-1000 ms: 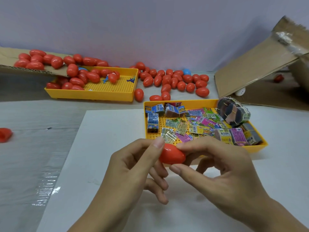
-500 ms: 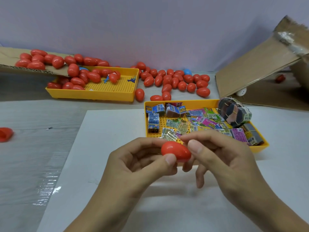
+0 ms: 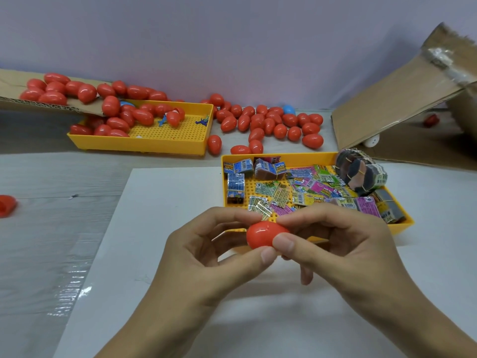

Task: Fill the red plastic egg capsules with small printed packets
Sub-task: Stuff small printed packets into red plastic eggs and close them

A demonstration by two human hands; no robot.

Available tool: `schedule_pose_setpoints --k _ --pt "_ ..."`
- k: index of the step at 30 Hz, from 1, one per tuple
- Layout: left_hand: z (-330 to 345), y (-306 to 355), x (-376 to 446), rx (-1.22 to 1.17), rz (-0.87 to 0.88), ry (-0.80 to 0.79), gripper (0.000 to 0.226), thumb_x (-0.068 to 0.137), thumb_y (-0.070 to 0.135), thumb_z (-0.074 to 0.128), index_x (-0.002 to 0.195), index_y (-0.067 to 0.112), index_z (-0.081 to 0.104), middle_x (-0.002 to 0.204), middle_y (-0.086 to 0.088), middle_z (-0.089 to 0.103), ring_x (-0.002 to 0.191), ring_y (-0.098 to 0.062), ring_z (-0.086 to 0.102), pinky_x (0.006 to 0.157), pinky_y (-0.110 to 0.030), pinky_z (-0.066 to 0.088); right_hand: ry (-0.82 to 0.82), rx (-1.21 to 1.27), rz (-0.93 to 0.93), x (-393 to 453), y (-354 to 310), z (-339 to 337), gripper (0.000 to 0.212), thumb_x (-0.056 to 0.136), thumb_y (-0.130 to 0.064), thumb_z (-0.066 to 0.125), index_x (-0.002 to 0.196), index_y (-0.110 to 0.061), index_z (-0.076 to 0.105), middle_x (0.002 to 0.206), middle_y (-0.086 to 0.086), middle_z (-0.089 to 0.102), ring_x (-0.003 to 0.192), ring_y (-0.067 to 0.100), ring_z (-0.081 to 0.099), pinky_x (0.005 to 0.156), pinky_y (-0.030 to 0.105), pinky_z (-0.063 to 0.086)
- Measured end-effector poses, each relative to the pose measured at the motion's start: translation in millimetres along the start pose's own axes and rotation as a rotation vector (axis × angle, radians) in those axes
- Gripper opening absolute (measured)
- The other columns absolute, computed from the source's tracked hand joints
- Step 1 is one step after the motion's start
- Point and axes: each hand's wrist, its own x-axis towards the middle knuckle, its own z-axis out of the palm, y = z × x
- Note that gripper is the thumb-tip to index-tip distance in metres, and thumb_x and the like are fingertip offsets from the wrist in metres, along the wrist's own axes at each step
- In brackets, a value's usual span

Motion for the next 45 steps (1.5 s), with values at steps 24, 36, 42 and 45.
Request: schedule_pose_setpoints --k 24,36,42,45 --pt "-17 5 11 -0.008 0.279 0.2 0.036 0.06 0.016 0.082 0.095 0.021 0.073 0.102 -0.012 0.073 0.095 -0.037 0.072 0.076 -0.042 0.061 -0.123 -1.18 -0.252 21 30 -25 0.05 0.075 -0.062 0.061 0.105 -0.025 0.077 0.103 -0.006 0.064 0.097 0.024 0.055 0.075 0.044 0.05" --pt "-11 0 9 0.075 0.192 0.164 0.022 0.059 0.023 0.077 0.08 0.02 0.073 0.099 -0.007 0.073 0.09 -0.022 0.071 0.073 -0.025 0.057 -0.155 -0.851 -0.107 19 18 -26 0.008 0.072 -0.037 0.07 0.077 -0.031 0.073 0.079 -0.019 0.067 0.084 0.006 0.061 0.079 0.041 0.044" --pt "-8 -1 8 0.111 0.191 0.138 0.019 0.061 0.024 0.076 0.08 0.021 0.073 0.098 -0.005 0.072 0.09 -0.02 0.071 0.071 -0.028 0.059 -0.152 -0.607 0.059 20 16 -32 0.041 0.076 -0.024 0.081 0.099 -0.045 0.054 0.084 -0.02 0.072 0.089 0.008 0.065 0.076 0.043 0.051" --pt "-7 0 8 0.112 0.186 0.13 0.017 0.062 0.025 0.076 0.079 0.021 0.073 0.098 -0.005 0.072 0.091 -0.02 0.072 0.07 -0.027 0.059 -0.14 -0.548 0.034 20 14 -33 0.049 0.077 -0.019 0.081 0.108 -0.044 0.053 0.087 -0.016 0.073 0.092 0.009 0.065 0.074 0.04 0.05"
